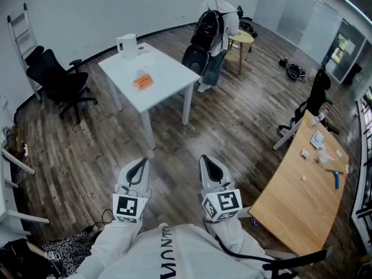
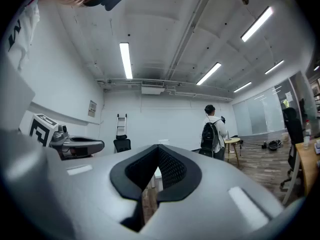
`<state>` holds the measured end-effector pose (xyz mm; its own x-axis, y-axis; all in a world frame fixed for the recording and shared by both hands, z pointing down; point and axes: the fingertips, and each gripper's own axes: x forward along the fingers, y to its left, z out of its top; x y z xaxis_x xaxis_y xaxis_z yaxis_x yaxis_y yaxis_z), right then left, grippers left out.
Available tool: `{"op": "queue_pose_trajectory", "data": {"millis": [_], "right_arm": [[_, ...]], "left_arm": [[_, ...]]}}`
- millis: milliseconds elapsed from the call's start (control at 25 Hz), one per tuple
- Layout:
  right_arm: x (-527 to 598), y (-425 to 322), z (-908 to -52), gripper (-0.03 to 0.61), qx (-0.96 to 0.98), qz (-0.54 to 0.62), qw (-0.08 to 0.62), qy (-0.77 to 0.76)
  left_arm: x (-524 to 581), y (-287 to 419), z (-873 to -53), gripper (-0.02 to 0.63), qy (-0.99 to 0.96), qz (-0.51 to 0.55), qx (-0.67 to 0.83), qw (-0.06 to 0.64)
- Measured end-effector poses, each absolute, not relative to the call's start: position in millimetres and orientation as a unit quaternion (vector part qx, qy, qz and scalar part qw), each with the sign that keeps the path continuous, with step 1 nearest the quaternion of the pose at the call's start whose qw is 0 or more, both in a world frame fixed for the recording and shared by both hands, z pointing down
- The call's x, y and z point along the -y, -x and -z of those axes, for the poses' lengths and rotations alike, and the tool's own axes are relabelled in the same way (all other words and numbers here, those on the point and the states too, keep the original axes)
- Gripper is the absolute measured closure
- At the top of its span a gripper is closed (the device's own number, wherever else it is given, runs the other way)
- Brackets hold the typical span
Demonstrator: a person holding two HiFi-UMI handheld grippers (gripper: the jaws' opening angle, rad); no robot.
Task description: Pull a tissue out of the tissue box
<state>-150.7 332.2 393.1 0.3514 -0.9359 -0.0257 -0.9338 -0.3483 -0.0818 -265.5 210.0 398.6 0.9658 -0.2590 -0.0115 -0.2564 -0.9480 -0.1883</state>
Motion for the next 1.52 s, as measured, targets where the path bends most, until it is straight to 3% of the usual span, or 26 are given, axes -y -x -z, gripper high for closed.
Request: {"op": "queue_pose_trajectory", "data": {"millis": [1520], "right_arm": [[-367.1,92.1,-427.5,0.577,-0.589,0.051,0.065,0.804]], "left_arm": [[-233.1,225.0,-430.1,0.615,0.978,0.054,-0.177,0.101]]}}
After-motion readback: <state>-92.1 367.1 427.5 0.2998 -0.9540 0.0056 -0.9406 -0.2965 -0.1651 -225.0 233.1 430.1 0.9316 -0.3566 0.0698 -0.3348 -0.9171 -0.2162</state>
